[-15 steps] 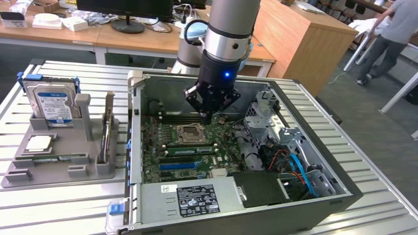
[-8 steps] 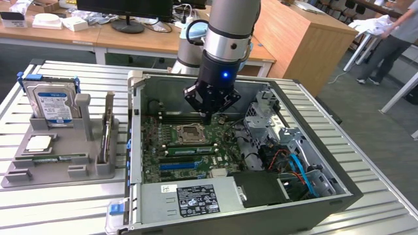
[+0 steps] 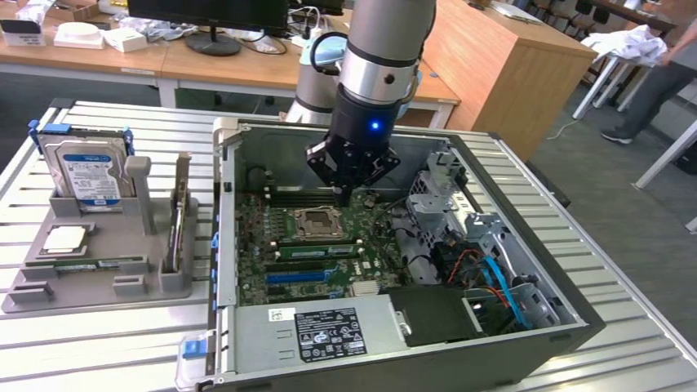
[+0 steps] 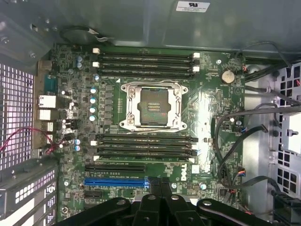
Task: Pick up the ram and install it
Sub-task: 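Press down the ram until it locks into place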
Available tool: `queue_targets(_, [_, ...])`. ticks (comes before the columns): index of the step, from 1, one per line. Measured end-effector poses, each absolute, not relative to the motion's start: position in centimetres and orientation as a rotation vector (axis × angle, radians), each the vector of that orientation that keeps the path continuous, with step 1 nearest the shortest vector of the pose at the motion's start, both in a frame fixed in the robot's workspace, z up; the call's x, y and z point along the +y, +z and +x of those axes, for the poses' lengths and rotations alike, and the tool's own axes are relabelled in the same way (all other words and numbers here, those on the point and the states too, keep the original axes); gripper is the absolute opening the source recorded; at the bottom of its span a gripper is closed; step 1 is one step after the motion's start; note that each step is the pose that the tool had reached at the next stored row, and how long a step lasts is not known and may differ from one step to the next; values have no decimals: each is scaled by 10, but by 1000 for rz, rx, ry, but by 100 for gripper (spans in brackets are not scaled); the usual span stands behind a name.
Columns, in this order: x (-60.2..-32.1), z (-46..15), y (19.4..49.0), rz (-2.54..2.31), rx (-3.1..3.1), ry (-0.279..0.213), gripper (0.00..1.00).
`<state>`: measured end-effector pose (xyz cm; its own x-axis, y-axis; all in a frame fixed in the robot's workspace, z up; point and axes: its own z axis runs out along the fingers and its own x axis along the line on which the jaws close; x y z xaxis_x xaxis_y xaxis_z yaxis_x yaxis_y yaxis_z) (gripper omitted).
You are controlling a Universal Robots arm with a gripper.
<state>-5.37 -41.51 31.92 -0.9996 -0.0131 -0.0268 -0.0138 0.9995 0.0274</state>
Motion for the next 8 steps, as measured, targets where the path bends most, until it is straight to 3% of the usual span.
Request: queue_targets(8, [-415, -54, 319, 57, 3131, 47, 10])
